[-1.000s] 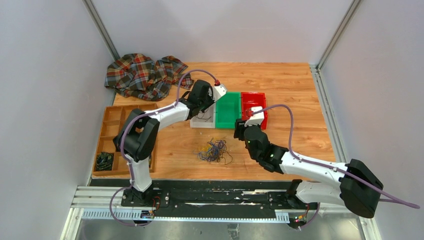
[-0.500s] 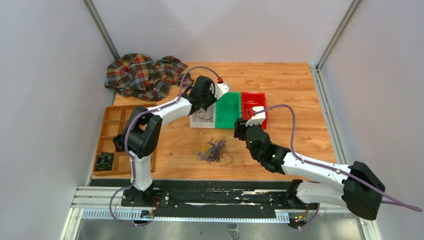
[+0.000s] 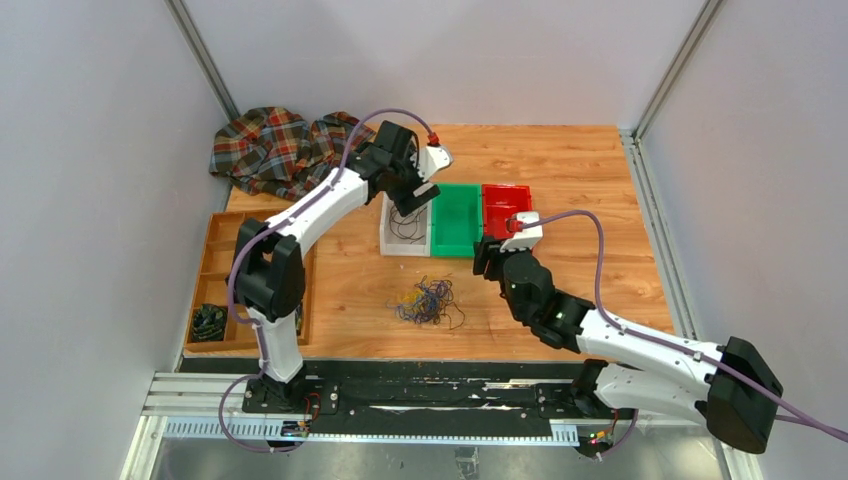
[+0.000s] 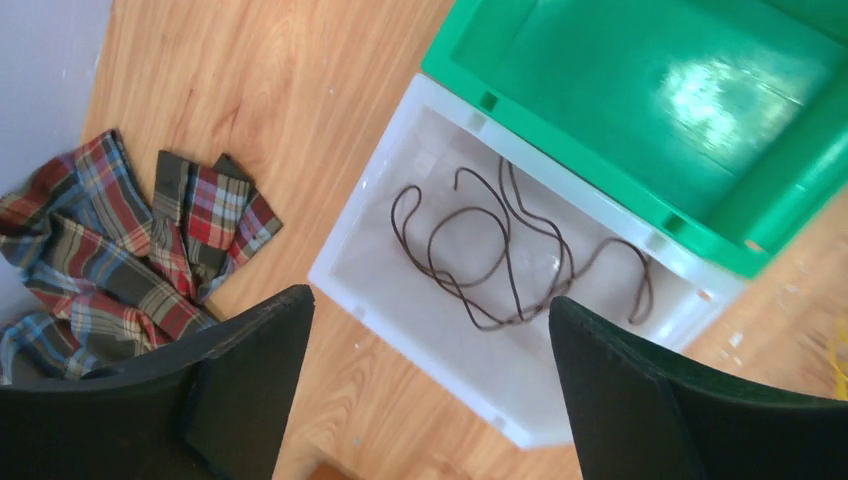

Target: Untangle the cables

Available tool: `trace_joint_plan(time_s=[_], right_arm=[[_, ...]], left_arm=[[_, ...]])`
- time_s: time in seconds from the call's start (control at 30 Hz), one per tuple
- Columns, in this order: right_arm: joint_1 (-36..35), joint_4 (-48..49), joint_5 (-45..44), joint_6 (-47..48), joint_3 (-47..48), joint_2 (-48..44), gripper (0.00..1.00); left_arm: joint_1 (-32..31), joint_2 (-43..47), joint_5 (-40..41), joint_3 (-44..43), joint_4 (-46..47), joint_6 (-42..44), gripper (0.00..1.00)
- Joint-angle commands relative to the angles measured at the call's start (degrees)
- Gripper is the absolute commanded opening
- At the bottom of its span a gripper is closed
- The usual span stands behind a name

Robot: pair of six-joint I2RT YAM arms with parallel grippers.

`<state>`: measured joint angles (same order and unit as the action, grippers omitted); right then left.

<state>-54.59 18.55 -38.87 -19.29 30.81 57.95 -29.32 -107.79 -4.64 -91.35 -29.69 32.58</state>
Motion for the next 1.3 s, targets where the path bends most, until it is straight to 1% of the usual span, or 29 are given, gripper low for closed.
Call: trace_joint_plan(time_s=[0.0,0.03,0.1,0.2,0.33,0.43,0.5,0.6,0.67,0.8,0.87,0.93,1.03,1.1,1.13,1.23,1.27], right_arm=[[0.93,-1.07,-0.75,0.9,0.34,-2.58,0.57],[0.97,-1.19,-0.69,0.87,0.24,-2.88,0.58],[1.15,-1.23,-0.24,0.91,-0.07,-3.23,0.58],[1.51,-1.98,0.9,0.91,-0.18,-3.66,0.58],[1.83,-3.43,1.6,0.39,-1.01,-5.31,0.57],[2.03,-5.1,1.56,-0.65,-2.14,-7.11,0.55],[2.12,-6.08,1.52,-1.18,-2.85,-8.13,0.55],[2.11,-7.79,1.28,-1.59,-3.36,-9.23,0.54],[2.09,-8.47,1.25,-1.78,-3.62,-9.79,0.54],[2.05,-8.61,1.37,-1.65,-4.0,-10.23,0.53],[2.11,-8.74,1.41,-1.49,-3.91,-10.14,0.52],[2.12,-8.7,1.31,-1.4,-3.92,-10.14,0.51],[2.16,-8.5,1.23,-1.29,-3.91,-10.22,0.5],[2.09,-8.41,1.34,-1.32,-3.95,-10.14,0.49],[2.18,-8.34,1.49,-1.36,-3.94,-10.12,0.48],[2.19,-8.31,1.75,-1.29,-3.92,-10.23,0.43],[2.19,-8.33,1.9,-1.15,-3.85,-10.23,0.42]], left_arm=[[0.23,4.72,-6.04,-5.43,-16.56,2.25,0.93],[0.22,5.86,-9.49,-5.31,-19.69,2.49,0.95],[0.11,9.0,-16.69,-1.49,-23.28,3.28,0.94],[-1.3,14.4,-24.51,7.16,-23.57,4.43,0.93],[-5.36,17.07,-28.96,14.77,-23.14,4.81,0.9],[-6.54,16.34,-30.66,17.15,-19.87,1.27,0.87],[-6.79,14.97,-29.76,17.07,-16.49,-3.96,0.84],[-6.8,12.82,-28.3,17.22,-12.31,-11.72,0.76],[-6.8,12.4,-26.06,18.53,-8.62,-17.13,0.69],[-6.8,11.55,-25.94,20.82,-5.41,-22.82,0.61],[-6.95,10.92,-27.13,21.5,-5.19,-24.4,0.56],[-7.13,10.57,-26.38,22.16,-5.19,-24.6,0.49],[-7.15,10.4,-24.33,23.41,-4.21,-24.82,0.42],[-7.13,10.25,-24.08,24.1,-3.29,-25.16,0.36],[-7.15,10.3,-24.2,24.11,-2.86,-25.49,0.32],[-7.15,10.74,-24.94,23.27,-2.71,-26.15,0.14],[-7.15,11.23,-25.05,22.6,-3.3,-26.01,0.1]])
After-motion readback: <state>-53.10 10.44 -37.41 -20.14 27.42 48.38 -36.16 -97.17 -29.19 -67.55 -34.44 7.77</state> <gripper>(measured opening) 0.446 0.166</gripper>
